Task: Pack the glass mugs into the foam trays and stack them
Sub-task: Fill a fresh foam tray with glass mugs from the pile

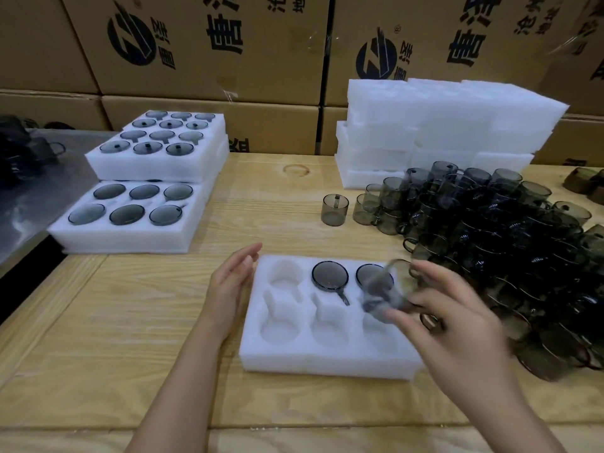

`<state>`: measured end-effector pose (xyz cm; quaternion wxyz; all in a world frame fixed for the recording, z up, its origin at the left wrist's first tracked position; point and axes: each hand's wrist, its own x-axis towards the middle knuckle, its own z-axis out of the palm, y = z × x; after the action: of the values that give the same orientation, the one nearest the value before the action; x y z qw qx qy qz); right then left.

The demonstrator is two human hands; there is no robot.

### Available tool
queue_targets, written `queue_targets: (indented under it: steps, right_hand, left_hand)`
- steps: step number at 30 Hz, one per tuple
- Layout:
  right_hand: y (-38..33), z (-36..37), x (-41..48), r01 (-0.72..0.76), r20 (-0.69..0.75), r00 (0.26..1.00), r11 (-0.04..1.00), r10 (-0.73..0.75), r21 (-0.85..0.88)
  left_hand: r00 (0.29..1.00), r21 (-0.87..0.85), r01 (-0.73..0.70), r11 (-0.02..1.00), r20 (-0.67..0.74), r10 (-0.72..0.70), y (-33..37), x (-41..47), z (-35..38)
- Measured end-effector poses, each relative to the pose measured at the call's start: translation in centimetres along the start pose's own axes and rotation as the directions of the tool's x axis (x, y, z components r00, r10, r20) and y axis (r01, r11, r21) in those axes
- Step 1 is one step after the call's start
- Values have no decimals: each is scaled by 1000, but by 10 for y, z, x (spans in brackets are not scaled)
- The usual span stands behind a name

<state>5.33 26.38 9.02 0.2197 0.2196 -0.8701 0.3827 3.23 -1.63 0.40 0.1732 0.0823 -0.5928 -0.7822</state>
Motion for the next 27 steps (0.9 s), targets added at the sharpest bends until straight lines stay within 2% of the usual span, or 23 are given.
queue_targets:
  steps: [2,5,8,10,14,18,22,25,27]
  right_hand:
    - [-11,25,22,-27,127,992,997,17,74]
    - [-26,60,53,-31,305,952,995,1,94]
    - [-39,88,71,-23,394,919,992,-29,127]
    - [-45,99,76,-20,438,897,985,-59,173]
    - [-46,105,80,16,481,867,971,-132,238]
    - [-38,104,84,-90,552,827,945,-105,315]
    - [-30,104,86,-189,590,804,908,-76,374]
    - [-34,105,93,-361,600,798,838,51,410]
    - [-40,110,97,-309,603,794,906,79,289]
  left_hand:
    - [999,35,-34,999,18,33,1,-1,-1]
    - [989,134,-108,985,116,92,-1,-2,-3]
    - [963,267,-217,939,217,161,1,-2,0]
    - [954,324,-225,919,264,140,1,-3,2]
    - [955,230,-191,954,270,125,9,-5,5]
    - [941,150,-162,975,320,107,7,0,5]
    - [964,130,-189,973,212,159,5,2,12]
    - [978,125,-161,979,153,141,5,3,14]
    - [983,143,-142,979,134,123,3,4,15]
